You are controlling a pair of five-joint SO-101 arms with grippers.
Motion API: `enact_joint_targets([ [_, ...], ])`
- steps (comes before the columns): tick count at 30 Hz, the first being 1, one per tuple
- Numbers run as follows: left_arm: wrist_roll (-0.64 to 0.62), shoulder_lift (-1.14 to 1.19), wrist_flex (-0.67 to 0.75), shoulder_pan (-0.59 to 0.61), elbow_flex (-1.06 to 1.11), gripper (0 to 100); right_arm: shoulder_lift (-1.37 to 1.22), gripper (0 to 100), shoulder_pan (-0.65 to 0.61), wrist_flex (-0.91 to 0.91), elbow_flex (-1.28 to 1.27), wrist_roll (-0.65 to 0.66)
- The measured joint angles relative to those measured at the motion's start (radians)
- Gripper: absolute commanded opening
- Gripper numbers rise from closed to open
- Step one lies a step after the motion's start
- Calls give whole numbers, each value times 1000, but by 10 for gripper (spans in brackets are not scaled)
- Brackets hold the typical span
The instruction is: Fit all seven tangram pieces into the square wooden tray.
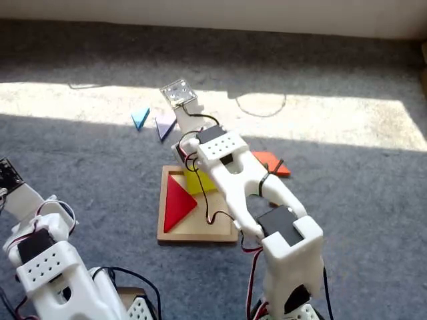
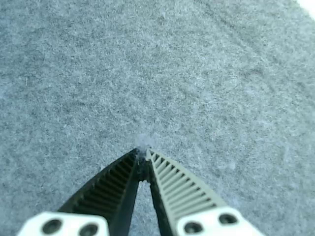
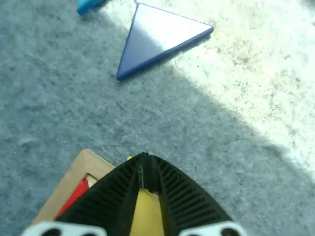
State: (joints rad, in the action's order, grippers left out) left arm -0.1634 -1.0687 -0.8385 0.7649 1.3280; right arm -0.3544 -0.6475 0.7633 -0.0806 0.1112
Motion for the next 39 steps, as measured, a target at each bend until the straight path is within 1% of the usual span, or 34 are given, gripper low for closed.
enact_joint_targets([
  [4,0,0,0,0,0,5,0,5,-26,0,0,0],
  [17,0,0,0,0,0,5,0,5,-49,3,-40,0],
  [25,0,0,0,0,0,5,25,5,-43,164,-34,-2],
  [30,0,0,0,0,0,5,199,5,34,256,-35,-2],
  [34,0,0,0,0,0,5,347,10,130,304,-55,-2],
  [39,0,0,0,0,0,5,431,12,256,318,-153,-2],
])
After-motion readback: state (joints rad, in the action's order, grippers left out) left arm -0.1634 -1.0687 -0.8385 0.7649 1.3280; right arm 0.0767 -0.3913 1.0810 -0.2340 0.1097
